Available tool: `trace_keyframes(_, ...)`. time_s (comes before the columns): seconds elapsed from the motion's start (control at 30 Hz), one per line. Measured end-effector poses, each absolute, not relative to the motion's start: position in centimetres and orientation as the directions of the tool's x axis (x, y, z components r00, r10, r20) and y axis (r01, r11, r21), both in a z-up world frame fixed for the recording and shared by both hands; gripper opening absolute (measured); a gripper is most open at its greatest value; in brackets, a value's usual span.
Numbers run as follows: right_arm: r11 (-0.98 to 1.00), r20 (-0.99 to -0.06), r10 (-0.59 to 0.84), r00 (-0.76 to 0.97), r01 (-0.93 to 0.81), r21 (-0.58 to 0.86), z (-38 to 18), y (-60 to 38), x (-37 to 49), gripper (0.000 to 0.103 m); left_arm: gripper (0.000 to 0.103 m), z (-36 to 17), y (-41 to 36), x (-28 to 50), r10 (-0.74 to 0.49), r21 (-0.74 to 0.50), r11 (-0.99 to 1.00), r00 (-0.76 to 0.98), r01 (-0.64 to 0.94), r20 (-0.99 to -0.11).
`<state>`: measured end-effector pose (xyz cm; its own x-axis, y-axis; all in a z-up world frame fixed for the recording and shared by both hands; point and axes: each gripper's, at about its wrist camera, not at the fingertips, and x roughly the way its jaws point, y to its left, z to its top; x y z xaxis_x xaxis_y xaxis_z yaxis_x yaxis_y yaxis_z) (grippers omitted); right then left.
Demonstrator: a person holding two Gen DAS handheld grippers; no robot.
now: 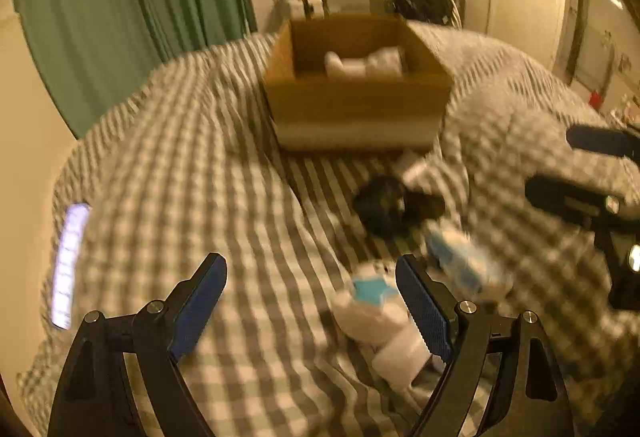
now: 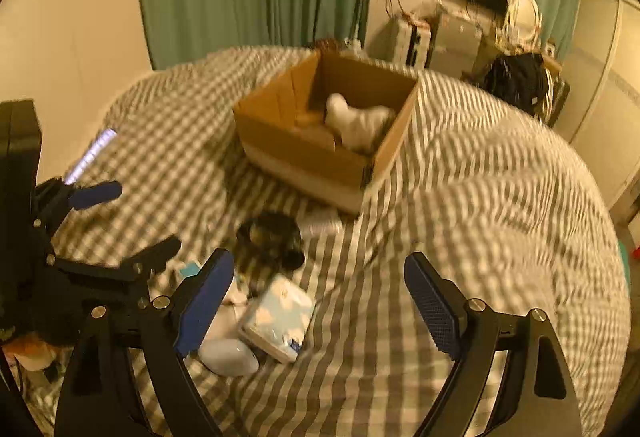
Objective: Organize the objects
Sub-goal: 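Lift both tools out of the box and lower the left onto the star toy, then grasp the white blue-star toy with the left tool while the right grasps the tissue pack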
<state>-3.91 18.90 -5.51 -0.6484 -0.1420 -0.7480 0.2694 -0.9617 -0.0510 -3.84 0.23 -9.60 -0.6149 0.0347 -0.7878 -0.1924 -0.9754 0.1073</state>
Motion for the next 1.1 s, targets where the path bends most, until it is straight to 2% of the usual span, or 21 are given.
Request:
trace_keyframes(0.2, -0.970, -0.787, -0.151, -0.599, 0.245, -0.001, -8.6, 19.4, -4.4, 0.087, 0.089, -13.2, 1.5, -4.2, 0.085, 0.055, -0.967, -0.522, -0.247, -0.849)
trace_keyframes(0.27, -0.969, -0.797, -0.152, -0.585, 0.247, 0.003, -9.2, 19.2, -4.5, 0.087, 0.084, -13.9, 1.9, -4.5, 0.086, 0.057, -0.965, -0.516, -0.254, -0.852)
trace_keyframes(0.37, -0.968, -0.811, -0.153, -0.565, 0.252, 0.007, -10.3, 18.7, -4.6, 0.087, 0.054, -14.7, 2.3, -4.9, 0.152, -0.003, -0.955, -0.479, -0.298, -0.865)
trace_keyframes(0.4, -0.967, -0.815, -0.152, -0.559, 0.254, 0.006, -10.6, 18.6, -4.6, 0.087, 0.053, -14.8, 2.4, -4.9, 0.163, -0.012, -0.952, -0.471, -0.306, -0.867)
trace_keyframes(0.53, -0.966, -0.832, -0.140, -0.537, 0.259, -0.005, -11.7, 18.0, -4.6, 0.087, 0.052, -14.0, 2.1, -4.5, 0.151, -0.002, -0.958, -0.495, -0.288, -0.856)
trace_keyframes(0.77, -0.959, -0.862, -0.141, -0.487, 0.283, -0.003, -13.0, 17.1, -5.1, 0.087, 0.052, -10.3, -0.4, -3.6, 0.037, 0.112, -0.974, -0.629, -0.195, -0.777)
trace_keyframes(0.93, -0.944, -0.894, -0.132, -0.427, 0.330, -0.019, -14.8, 15.5, -5.8, 0.087, 0.052, -9.9, -1.4, -3.5, 0.036, 0.106, -0.977, -0.634, -0.185, -0.773)
trace_keyframes(1.0, -0.942, -0.896, -0.140, -0.421, 0.337, -0.011, -14.9, 15.4, -5.8, 0.083, 0.052, -10.0, -1.6, -3.4, 0.044, 0.099, -0.976, -0.627, -0.192, -0.778)
trace_keyframes(1.1, -0.939, -0.898, -0.176, -0.402, 0.343, 0.031, -14.9, 15.6, -5.8, 0.065, 0.053, -9.9, -1.6, -3.4, 0.059, 0.083, -0.977, -0.621, -0.197, -0.781)
